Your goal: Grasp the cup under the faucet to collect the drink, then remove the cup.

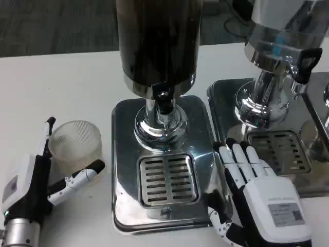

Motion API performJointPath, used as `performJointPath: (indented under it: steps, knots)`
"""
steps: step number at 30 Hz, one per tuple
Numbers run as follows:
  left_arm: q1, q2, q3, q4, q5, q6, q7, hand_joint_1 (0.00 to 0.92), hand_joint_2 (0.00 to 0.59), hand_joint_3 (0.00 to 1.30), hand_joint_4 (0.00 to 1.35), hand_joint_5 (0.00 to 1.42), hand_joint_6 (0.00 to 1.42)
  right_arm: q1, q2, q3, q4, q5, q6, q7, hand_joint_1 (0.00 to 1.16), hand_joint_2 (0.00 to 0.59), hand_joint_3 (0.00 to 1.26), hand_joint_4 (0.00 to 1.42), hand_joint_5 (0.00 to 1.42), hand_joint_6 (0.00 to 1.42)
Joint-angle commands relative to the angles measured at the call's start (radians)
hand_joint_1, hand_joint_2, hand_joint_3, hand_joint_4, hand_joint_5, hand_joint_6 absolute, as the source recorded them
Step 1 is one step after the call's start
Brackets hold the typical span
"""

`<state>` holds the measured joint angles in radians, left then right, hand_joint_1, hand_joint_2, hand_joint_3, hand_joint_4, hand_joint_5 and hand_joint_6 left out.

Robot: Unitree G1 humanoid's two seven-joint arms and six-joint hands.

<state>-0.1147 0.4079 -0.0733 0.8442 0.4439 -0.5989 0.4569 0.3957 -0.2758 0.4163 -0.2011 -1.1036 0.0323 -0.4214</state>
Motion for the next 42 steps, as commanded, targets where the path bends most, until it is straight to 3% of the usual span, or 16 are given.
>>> performJointPath:
  steps: [1, 11, 24, 42]
  knots:
    - [-0.017, 0.003, -0.017, 0.022, 0.011, -0.013, 0.017, 0.261, 0.033, 0.00, 0.00, 0.25, 0.18, 0.014, 0.002, 0.001, -0.016, 0.005, 0.007, -0.001, 0.52, 0.493, 0.05, 0.00, 0.00, 0.16]
    - [-0.030, 0.016, -0.043, 0.054, 0.019, -0.037, 0.037, 0.304, 0.043, 0.05, 0.11, 0.36, 0.26, 0.029, 0.014, 0.009, -0.019, -0.001, 0.013, -0.009, 0.53, 0.493, 0.06, 0.00, 0.00, 0.17]
    - [-0.047, 0.023, -0.055, 0.086, 0.023, -0.085, 0.078, 0.358, 0.068, 0.26, 0.38, 0.66, 0.60, 0.029, 0.022, 0.009, -0.014, -0.002, 0.014, -0.014, 0.53, 0.493, 0.07, 0.00, 0.00, 0.19]
    - [-0.044, 0.028, -0.074, 0.089, 0.043, -0.098, 0.150, 0.431, 0.099, 0.39, 0.54, 0.79, 0.76, 0.018, 0.019, 0.005, -0.006, 0.011, 0.009, -0.003, 0.53, 0.493, 0.07, 0.00, 0.02, 0.22]
